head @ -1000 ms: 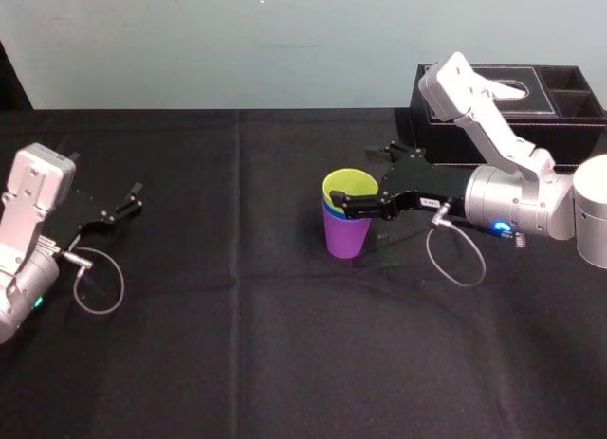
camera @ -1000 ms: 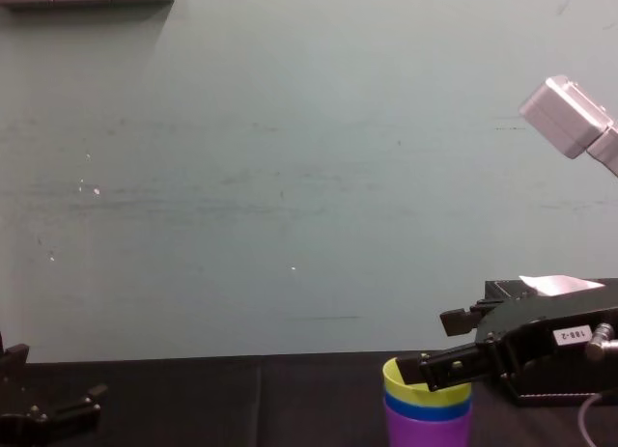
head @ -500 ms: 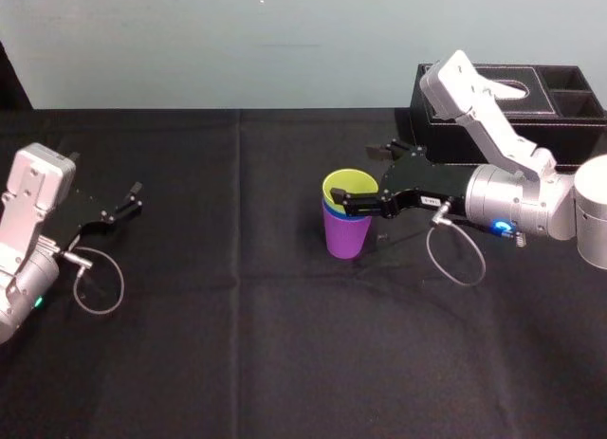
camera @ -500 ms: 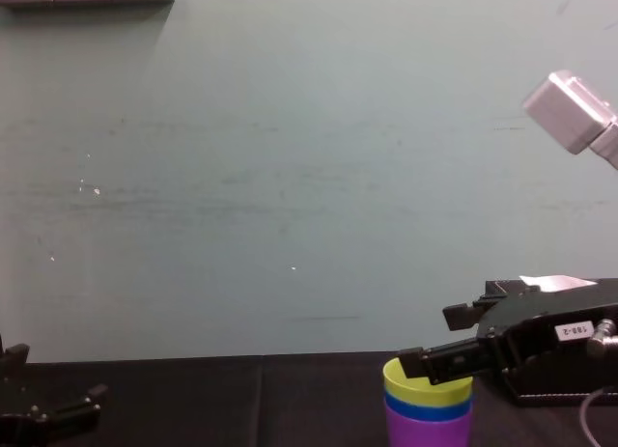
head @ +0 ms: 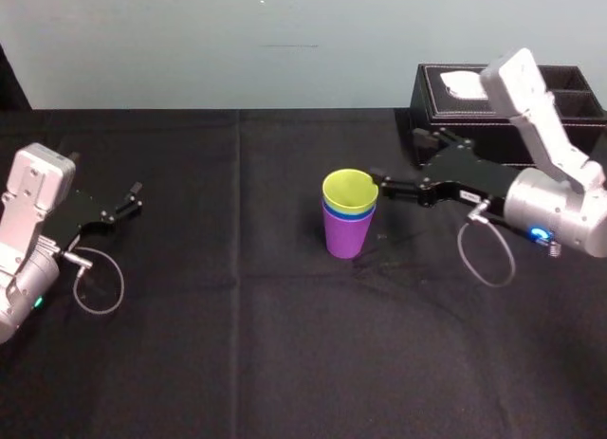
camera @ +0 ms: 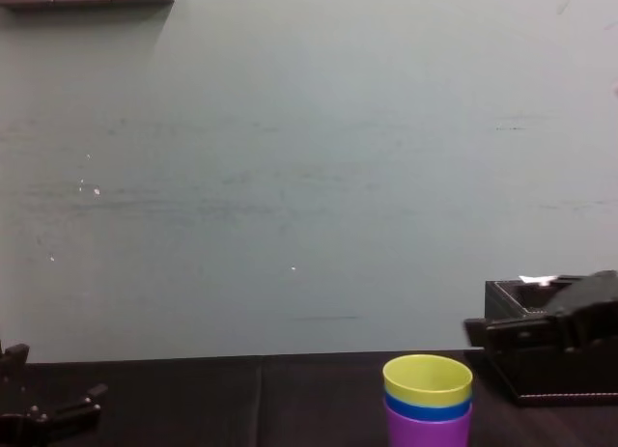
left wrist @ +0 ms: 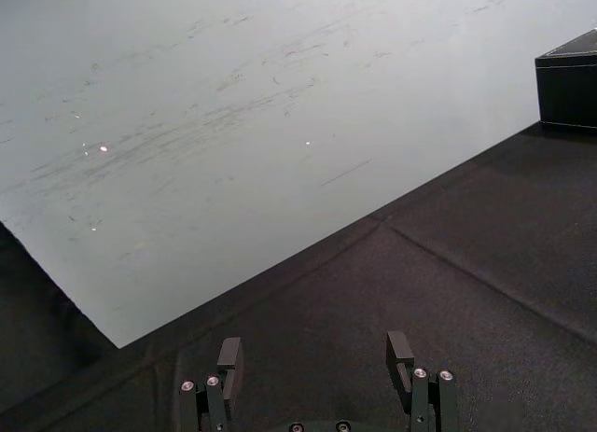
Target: Stack the three plastic cups sequentially using one hand.
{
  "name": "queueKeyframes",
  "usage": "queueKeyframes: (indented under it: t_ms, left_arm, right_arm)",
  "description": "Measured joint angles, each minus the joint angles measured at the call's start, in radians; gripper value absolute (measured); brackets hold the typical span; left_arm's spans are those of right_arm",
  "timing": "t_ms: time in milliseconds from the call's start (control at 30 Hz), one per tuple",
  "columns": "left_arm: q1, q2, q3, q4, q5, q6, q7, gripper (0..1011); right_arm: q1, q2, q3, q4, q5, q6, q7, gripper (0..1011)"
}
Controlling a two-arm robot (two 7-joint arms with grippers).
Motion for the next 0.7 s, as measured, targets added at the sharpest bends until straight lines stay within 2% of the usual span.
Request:
queueKeyframes:
  t_ms: [300, 467, 700]
  left_arm:
    - [0.0, 0.0, 0.0, 0.0, 0.0, 0.0, 0.0, 1011]
    - [0.0, 0.0, 0.0, 0.0, 0.0, 0.0, 0.0, 1011]
    - [0.0, 0.0, 0.0, 0.0, 0.0, 0.0, 0.0, 1011]
  right_arm:
    - [-0.075, 0.003, 0.08, 0.015, -0.008, -0.04, -0.068, 1000]
    - [-0.091, -0.004, 0.098, 0.046, -0.024, -0.051, -0.087, 1000]
    - [-0.095, -0.02, 0.114, 0.104, -0.03, -0.058, -0.078, 1000]
